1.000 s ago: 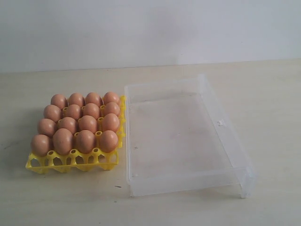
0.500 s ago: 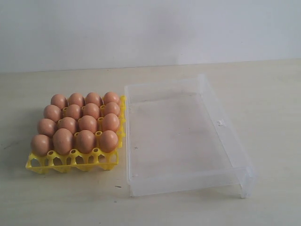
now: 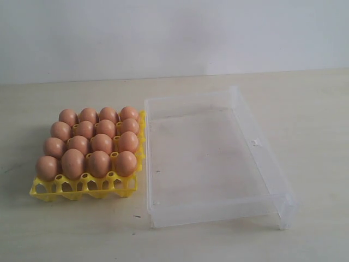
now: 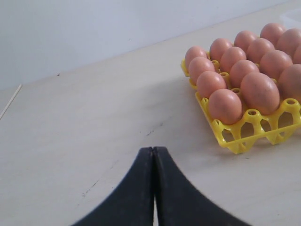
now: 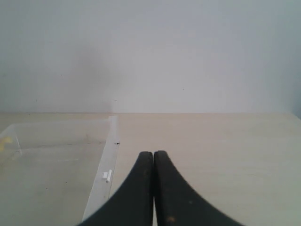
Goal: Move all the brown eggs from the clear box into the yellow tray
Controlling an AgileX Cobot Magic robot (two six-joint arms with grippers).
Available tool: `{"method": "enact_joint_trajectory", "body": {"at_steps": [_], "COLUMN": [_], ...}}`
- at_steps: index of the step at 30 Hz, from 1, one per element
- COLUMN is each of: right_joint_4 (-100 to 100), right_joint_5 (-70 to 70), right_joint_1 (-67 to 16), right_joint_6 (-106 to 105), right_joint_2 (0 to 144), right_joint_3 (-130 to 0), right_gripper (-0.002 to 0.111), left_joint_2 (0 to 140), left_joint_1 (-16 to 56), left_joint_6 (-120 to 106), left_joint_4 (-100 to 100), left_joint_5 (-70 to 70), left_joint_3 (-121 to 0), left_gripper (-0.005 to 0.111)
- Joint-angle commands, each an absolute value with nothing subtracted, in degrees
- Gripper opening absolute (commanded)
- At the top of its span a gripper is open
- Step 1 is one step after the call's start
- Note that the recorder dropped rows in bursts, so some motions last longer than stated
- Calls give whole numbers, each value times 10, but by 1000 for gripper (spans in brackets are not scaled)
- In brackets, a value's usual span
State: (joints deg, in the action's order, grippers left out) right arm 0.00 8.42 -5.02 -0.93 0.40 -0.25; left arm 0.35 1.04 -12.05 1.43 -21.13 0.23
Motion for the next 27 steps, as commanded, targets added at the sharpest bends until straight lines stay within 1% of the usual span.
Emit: {"method": "enact_joint_trajectory", "body": {"at_steps": [1, 27], "right_joint_4": [0, 0], "right_joint_5": [84, 84], "right_joint_1": [-47, -33], "right_joint_6": [-9, -9], "right_joint_2": [0, 0], "right_joint_3": [0, 0], "right_gripper": [0, 0], "left_joint_2": [0, 0], "left_joint_1": [11, 11], "left_joint_6": [-118, -118], "left_joint_4": [14, 14], "left_joint_5": [-207, -207], "left_joint_3": [0, 0], "left_gripper": [0, 0]}}
